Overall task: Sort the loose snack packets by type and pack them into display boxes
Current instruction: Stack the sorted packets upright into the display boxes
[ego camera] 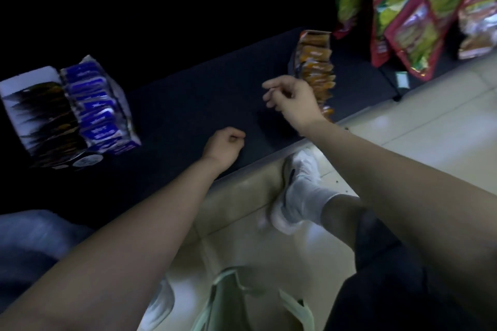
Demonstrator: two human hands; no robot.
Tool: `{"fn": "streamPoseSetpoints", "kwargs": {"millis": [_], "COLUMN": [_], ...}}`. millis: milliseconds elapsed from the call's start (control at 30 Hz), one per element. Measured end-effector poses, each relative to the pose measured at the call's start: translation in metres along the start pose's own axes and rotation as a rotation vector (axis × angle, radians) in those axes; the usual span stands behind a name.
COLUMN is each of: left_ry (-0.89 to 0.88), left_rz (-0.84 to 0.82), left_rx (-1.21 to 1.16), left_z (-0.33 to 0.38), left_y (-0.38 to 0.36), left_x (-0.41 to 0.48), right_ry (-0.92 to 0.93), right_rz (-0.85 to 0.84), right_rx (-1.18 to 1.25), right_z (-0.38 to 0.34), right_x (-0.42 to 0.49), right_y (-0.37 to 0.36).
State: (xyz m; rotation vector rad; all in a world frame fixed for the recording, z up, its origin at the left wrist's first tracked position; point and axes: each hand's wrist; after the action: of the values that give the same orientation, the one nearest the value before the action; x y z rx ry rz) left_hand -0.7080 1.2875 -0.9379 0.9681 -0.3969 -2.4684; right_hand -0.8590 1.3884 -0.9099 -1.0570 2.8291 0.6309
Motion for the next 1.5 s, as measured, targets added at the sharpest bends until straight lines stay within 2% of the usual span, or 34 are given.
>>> {"fn": "streamPoseSetpoints", "kwargs": {"millis": [167,233,267,433,500,600,800,1300,1400,1500], "left_ry": [-0.047,-0.042,-0.034,0.099,0.117,0.05,0.055,0.359,0.382,0.416], "left_rz": [-0.065,-0.065,-0.081,-0.182,-0.22,-0.279,-0.16,0.154,0.161,0.112], "left_rx": [-0.037,-0.077,-0.093,-0.245,-0.346,-0.442,-0.506,-0.683,-0.692,-0.661], "left_z": [0.049,0.06,0.065,0.077,0.079,0.082,0.063,-0.042,-0.057,-0.06], "left_y": [-0.05,-0.064,-0.07,-0.089,-0.096,-0.101,-0.081,0.025,0.043,0.054], "left_x": [0.029,0.044,0.051,0.089,0.099,0.101,0.085,-0.008,-0.018,-0.027], "right_ry": [-0.04,-0.128,-0.198,-0.566,-0.577,-0.543,-0.551,-0.613,-0.638,-0.778], "right_rz": [0.478,0.576,0.565,0.228,0.16,0.132,0.051,-0.306,-0.369,-0.386], "right_rx": [-0.068,-0.045,-0.022,0.346,0.412,0.439,0.424,0.353,0.342,0.351], "right_z": [0.045,0.067,0.077,0.107,0.107,0.105,0.087,0.02,0.017,0.031], "right_x": [0.006,0.013,0.018,0.044,0.047,0.05,0.04,-0.027,-0.036,-0.042], "right_y": [0.072,0.083,0.086,0.078,0.073,0.062,0.029,-0.111,-0.13,-0.14]}}
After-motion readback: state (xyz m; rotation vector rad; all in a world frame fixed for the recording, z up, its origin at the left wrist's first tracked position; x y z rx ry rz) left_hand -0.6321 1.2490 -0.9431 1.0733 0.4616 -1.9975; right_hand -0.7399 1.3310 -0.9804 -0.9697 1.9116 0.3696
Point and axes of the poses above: each hand's wrist, its own x-axis towards the middle knuckle, its own y-axis out of the back of the hand, z = x × y, and after that the axes turned 3 degrees about z, right-handed
